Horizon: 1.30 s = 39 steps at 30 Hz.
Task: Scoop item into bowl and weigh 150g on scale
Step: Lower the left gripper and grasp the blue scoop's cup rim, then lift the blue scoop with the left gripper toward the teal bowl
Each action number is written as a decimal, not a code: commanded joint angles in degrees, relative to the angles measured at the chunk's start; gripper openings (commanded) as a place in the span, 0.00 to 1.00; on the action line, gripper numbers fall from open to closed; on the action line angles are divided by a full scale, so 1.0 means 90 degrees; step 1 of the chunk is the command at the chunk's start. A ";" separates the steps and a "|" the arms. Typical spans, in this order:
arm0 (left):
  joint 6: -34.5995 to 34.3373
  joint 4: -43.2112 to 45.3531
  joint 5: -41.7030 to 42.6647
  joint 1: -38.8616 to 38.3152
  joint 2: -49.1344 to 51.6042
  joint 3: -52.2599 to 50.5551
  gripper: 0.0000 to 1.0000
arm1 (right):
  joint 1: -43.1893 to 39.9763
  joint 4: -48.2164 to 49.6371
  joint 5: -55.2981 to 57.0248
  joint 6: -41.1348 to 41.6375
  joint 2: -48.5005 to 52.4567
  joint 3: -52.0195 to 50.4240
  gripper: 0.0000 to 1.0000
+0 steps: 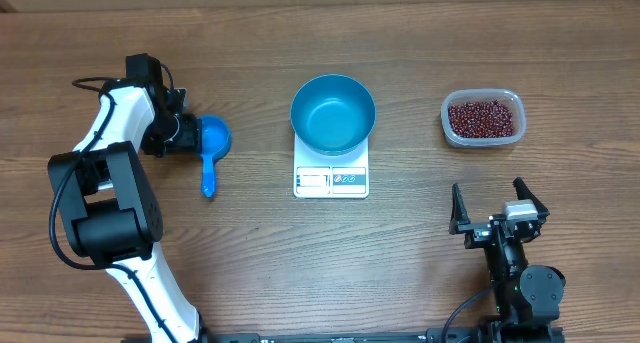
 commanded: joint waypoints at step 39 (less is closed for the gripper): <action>-0.0673 -0.0891 0.0175 -0.0012 0.0282 0.1146 0.04 | 0.0044 0.0027 -0.0010 -0.0005 -0.0058 -0.0068 1.00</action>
